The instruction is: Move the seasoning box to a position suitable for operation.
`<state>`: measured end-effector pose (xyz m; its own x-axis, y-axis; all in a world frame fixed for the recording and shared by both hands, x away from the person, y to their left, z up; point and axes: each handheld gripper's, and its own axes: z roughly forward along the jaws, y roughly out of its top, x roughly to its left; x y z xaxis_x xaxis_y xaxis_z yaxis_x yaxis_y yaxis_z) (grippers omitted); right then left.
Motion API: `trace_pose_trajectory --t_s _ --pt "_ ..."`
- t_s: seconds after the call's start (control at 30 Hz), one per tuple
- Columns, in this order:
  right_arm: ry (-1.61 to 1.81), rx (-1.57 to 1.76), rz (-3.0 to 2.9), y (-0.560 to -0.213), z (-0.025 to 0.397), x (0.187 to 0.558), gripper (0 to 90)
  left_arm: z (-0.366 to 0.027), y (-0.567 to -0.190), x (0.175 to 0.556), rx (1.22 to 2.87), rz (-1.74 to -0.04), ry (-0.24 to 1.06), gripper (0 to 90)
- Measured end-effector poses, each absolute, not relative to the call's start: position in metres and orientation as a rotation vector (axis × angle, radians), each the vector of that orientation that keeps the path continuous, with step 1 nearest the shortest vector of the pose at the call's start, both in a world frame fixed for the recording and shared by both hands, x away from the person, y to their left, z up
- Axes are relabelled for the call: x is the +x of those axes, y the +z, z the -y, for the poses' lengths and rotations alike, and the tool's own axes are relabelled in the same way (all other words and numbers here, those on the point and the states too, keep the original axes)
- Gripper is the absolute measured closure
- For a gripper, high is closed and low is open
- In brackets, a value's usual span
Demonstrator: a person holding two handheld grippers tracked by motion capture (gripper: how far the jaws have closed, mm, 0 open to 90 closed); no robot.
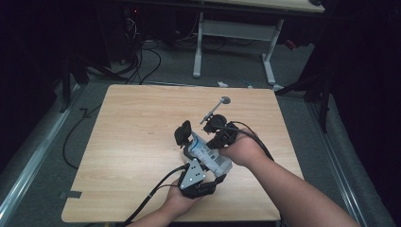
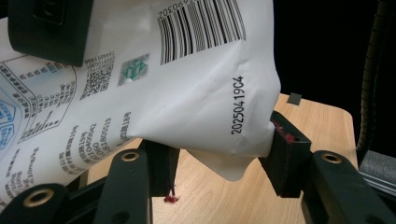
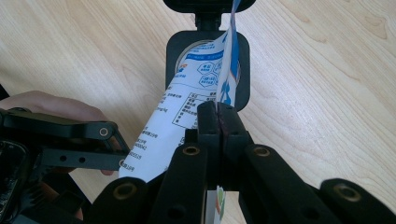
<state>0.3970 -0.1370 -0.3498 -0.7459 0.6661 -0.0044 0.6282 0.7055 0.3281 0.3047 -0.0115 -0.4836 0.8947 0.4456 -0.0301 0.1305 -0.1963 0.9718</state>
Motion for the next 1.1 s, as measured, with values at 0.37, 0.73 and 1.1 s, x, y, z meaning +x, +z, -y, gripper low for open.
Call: trace_pose_trajectory --t_s 0.37,0.73,1.1 --pt "0.470 1.071 -2.787 -0.352 0.141 0.395 89.7 0.010 -0.487 0.303 1.779 -0.435 0.296 51.9" --pt "0.473 1.105 -2.789 -0.355 0.144 0.391 89.7 0.006 -0.497 0.300 1.801 -0.451 0.278 52.1" --pt "0.445 1.181 -2.779 -0.357 0.147 0.388 89.6 0.003 -0.508 0.302 1.830 -0.491 0.252 52.8"
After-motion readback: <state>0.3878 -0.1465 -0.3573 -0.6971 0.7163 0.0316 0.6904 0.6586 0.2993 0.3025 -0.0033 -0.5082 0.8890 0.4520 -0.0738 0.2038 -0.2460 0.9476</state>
